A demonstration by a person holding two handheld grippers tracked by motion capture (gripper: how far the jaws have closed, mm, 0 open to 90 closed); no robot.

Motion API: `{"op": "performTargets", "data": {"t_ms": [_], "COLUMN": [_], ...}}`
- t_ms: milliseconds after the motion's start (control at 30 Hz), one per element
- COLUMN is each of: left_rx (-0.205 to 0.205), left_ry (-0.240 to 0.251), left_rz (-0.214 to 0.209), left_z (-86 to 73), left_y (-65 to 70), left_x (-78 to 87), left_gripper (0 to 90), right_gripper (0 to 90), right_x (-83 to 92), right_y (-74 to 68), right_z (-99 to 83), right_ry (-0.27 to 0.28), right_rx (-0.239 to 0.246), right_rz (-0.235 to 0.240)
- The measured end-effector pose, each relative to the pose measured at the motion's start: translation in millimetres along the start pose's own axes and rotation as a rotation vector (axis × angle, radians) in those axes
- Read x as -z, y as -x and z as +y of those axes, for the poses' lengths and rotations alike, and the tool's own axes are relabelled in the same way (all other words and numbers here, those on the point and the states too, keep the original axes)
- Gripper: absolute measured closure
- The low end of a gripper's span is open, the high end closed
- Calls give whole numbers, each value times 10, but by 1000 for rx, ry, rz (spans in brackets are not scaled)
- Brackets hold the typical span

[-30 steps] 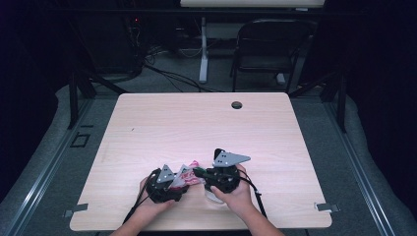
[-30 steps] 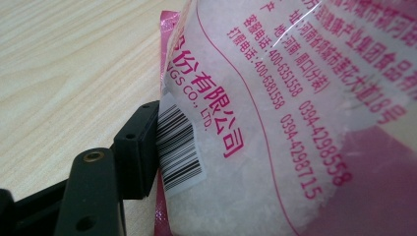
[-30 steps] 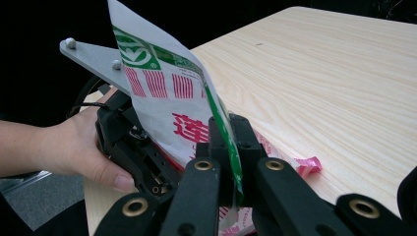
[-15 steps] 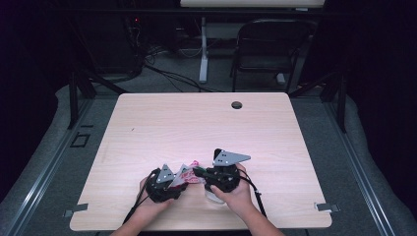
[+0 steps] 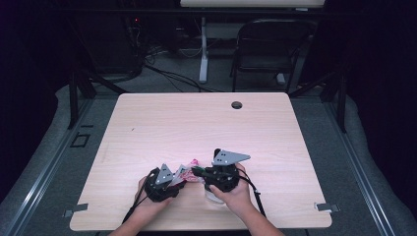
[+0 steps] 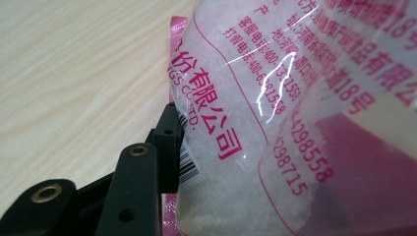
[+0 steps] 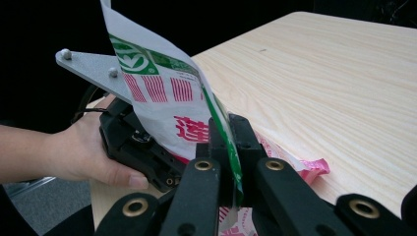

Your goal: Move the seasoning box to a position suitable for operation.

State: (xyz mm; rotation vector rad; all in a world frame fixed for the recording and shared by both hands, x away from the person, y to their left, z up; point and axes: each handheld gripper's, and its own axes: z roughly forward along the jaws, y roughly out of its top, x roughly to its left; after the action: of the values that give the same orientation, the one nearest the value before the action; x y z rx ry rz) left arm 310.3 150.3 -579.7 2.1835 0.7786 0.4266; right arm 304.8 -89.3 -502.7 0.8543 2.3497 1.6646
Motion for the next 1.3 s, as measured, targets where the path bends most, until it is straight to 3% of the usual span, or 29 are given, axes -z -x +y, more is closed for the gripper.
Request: {"op": "performTargets", "data": {"t_ms": [333,567,867,1300], "left_rx": [-57,-120,-168,-295], "left_ry": [8,0,-5,-1], "left_rz": [76,129,173,265], "left_z": [62,104,192,366], "left_y": [15,46,60,85], "left_x": [94,139,170,189], "left_gripper": [586,591,602,613], "right_gripper": [899,899,898,894], "right_x": [52,87,144,265], "right_y": [-50,-74,-64,-14], "right_z": [43,55,77,100], "right_ry": [15,12,16,23], "right_rx": [26,52,66,54], "right_rz": [-1,-8,-24,-42]}}
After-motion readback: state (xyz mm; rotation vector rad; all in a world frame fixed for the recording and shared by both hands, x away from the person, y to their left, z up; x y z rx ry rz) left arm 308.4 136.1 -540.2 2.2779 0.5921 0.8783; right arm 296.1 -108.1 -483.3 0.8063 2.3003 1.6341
